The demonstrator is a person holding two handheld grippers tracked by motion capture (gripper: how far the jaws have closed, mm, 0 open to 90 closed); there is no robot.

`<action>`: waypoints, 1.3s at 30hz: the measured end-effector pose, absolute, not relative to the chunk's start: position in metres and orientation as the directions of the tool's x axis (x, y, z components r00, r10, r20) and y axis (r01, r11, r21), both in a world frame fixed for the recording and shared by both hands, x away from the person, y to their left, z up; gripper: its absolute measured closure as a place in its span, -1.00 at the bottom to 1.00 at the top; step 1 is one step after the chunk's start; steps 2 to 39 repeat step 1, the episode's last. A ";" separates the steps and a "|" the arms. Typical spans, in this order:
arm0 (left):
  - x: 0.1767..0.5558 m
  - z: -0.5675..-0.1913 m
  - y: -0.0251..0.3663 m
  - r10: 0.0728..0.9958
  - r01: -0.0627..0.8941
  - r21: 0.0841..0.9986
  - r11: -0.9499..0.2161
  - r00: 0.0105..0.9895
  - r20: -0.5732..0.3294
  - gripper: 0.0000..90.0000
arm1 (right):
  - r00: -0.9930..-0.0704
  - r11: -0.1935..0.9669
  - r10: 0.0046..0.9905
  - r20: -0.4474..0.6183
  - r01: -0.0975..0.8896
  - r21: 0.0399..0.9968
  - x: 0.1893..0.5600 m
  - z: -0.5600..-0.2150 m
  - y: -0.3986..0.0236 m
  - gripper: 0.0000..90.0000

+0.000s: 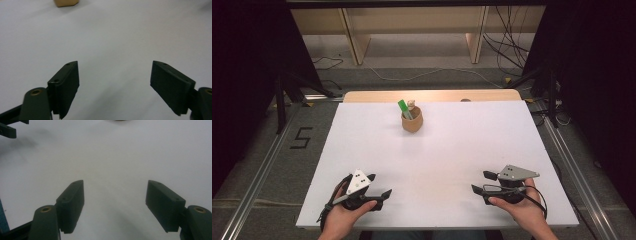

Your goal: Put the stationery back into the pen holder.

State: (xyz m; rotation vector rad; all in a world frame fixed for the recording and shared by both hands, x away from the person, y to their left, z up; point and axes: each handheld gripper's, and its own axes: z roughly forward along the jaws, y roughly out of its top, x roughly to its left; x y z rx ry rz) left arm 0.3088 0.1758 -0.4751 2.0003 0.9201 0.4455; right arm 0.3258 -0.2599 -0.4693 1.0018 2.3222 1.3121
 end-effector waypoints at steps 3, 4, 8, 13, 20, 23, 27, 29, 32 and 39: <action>0.309 -0.475 0.176 0.748 0.438 0.827 -0.353 0.663 -0.033 -0.63 | -0.714 0.347 0.696 0.076 0.428 0.834 0.325 -0.469 -0.261 -0.32; 0.309 -0.475 0.176 0.748 0.438 0.827 -0.353 0.663 -0.033 -0.63 | -0.714 0.347 0.696 0.076 0.428 0.834 0.325 -0.469 -0.261 -0.32; 0.309 -0.475 0.176 0.748 0.438 0.827 -0.353 0.663 -0.033 -0.63 | -0.714 0.347 0.696 0.076 0.428 0.834 0.325 -0.469 -0.261 -0.32; 0.309 -0.475 0.176 0.748 0.438 0.827 -0.353 0.663 -0.033 -0.63 | -0.714 0.347 0.696 0.076 0.428 0.834 0.325 -0.469 -0.261 -0.32; 0.309 -0.475 0.176 0.748 0.438 0.827 -0.353 0.663 -0.033 -0.63 | -0.714 0.347 0.696 0.076 0.428 0.834 0.325 -0.469 -0.261 -0.32; 0.309 -0.475 0.176 0.748 0.438 0.827 -0.353 0.663 -0.033 -0.63 | -0.714 0.347 0.696 0.076 0.428 0.834 0.325 -0.469 -0.261 -0.32; 0.309 -0.475 0.176 0.748 0.438 0.827 -0.353 0.663 -0.033 -0.63 | -0.714 0.347 0.696 0.076 0.428 0.834 0.325 -0.469 -0.261 -0.32; 0.309 -0.475 0.176 0.748 0.438 0.827 -0.353 0.663 -0.033 -0.63 | -0.714 0.347 0.696 0.076 0.428 0.834 0.325 -0.469 -0.261 -0.32; 0.309 -0.475 0.176 0.748 0.438 0.827 -0.353 0.663 -0.033 -0.63 | -0.714 0.347 0.696 0.076 0.428 0.834 0.325 -0.469 -0.261 -0.32; 0.309 -0.475 0.176 0.748 0.438 0.827 -0.353 0.663 -0.033 -0.63 | -0.714 0.347 0.696 0.076 0.428 0.834 0.325 -0.469 -0.261 -0.32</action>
